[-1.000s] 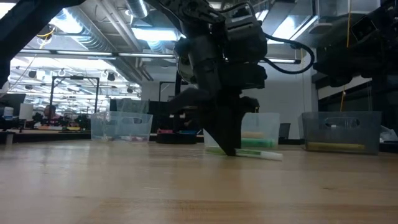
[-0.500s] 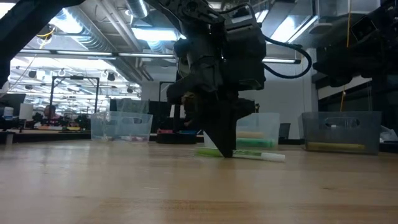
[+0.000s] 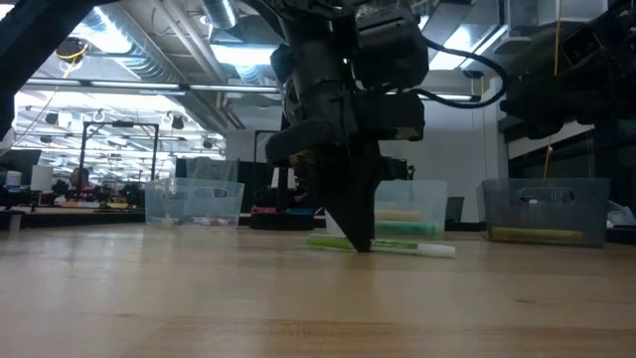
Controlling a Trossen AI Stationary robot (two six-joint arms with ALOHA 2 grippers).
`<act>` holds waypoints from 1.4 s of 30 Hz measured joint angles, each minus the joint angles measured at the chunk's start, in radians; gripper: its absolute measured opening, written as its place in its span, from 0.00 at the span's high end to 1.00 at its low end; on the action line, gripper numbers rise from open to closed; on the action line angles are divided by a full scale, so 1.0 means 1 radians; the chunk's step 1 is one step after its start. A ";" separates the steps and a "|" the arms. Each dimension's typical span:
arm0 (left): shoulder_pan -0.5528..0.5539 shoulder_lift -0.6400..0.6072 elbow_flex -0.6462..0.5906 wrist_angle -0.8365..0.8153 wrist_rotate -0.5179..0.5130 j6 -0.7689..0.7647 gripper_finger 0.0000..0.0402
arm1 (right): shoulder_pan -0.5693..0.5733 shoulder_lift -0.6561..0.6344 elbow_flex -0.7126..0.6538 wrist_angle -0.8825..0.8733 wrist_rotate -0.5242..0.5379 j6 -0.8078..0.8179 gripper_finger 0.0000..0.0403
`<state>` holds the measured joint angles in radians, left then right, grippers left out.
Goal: Pick & Place Markers
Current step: Put the green marker in the left transparent bin
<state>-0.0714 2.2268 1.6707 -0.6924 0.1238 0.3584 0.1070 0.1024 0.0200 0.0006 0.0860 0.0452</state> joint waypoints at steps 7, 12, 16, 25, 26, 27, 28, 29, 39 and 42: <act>-0.021 -0.021 0.000 -0.038 -0.051 -0.036 0.92 | 0.000 0.000 0.000 0.000 0.000 0.000 0.52; -0.021 -0.061 0.000 -0.072 -0.097 -0.050 0.92 | 0.000 0.000 0.000 0.000 0.000 0.000 0.52; -0.021 -0.097 0.001 -0.097 -0.105 -0.076 0.92 | 0.000 0.000 0.000 0.000 0.000 0.000 0.52; -0.036 -0.146 0.002 -0.099 -0.111 -0.132 0.92 | 0.000 0.000 0.000 0.000 0.000 0.000 0.52; -0.040 -0.149 0.002 -0.100 -0.111 -0.138 0.92 | 0.000 0.000 0.000 0.000 0.000 0.000 0.52; -0.045 -0.150 0.002 -0.099 -0.110 -0.140 0.92 | 0.000 0.000 0.000 0.000 0.000 0.000 0.52; -0.049 -0.150 0.002 -0.099 -0.110 -0.142 0.92 | 0.000 0.000 0.000 0.000 0.000 0.000 0.52; -0.054 -0.152 0.002 -0.102 -0.110 -0.145 0.92 | 0.000 0.000 0.000 0.000 0.000 0.000 0.52; -0.070 -0.193 0.004 -0.165 -0.168 -0.210 0.92 | 0.000 0.000 0.000 0.000 0.000 0.000 0.52; -0.074 -0.221 0.004 -0.189 -0.185 -0.218 0.92 | 0.000 0.000 0.000 0.000 0.000 0.000 0.52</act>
<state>-0.1451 2.0061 1.6749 -0.8812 -0.0611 0.1404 0.1068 0.1024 0.0202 0.0003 0.0856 0.0452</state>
